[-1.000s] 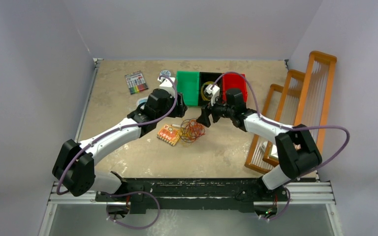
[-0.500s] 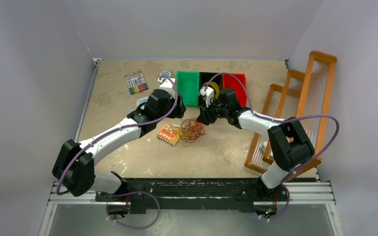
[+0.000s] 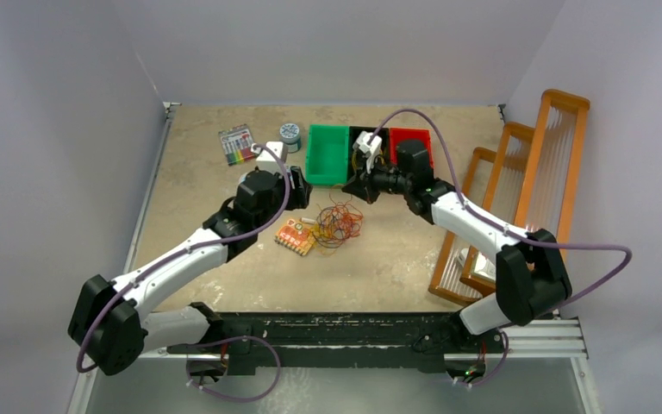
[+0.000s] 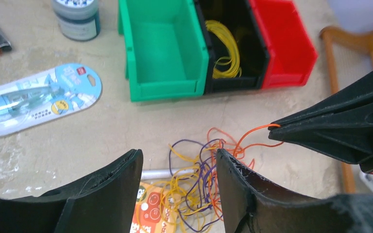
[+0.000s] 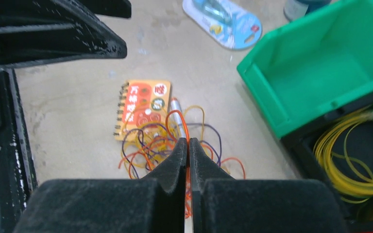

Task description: Untangle the cables

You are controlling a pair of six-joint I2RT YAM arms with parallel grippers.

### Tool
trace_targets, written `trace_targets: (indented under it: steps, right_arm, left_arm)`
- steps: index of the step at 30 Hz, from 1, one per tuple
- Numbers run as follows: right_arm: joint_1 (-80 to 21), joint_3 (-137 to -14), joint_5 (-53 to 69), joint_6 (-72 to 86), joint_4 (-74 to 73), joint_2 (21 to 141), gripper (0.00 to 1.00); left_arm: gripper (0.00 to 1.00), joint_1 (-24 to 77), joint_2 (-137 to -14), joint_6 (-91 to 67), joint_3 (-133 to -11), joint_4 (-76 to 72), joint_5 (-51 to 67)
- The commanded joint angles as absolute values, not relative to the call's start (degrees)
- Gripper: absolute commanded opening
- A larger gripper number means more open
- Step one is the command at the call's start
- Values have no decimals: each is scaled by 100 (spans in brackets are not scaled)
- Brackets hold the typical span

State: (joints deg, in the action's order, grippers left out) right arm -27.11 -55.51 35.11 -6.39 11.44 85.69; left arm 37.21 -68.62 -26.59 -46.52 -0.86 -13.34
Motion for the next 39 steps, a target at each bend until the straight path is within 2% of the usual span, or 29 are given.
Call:
trace_targets:
  steps: [1, 17, 20, 24, 30, 39]
  right_arm:
    - [-2746, -5985, 3980, -505, 1079, 8264, 0]
    - [-2751, -6879, 3565, 465, 923, 7626, 0]
    - [-2750, -6976, 3572, 591, 933, 7617, 0]
    - [-2751, -7089, 3579, 724, 952, 7596, 0]
    - [-2749, -7192, 3671, 893, 1049, 7635, 0]
    - [-2744, -7164, 3759, 896, 1000, 7621, 0]
  left_arm:
    - [57, 3726, -6364, -2734, -4344, -1295, -1246]
    - [56, 3725, -5770, -2199, -3775, -2470, -1086]
    - [57, 3724, -5733, -2099, -3327, -3394, -958]
    - [60, 3727, -5759, -2216, -2445, -5352, -789]
    - [68, 3910, -6037, -1743, -2217, -6191, -249]
    - [73, 4229, -7158, -955, -2083, -7710, 96]
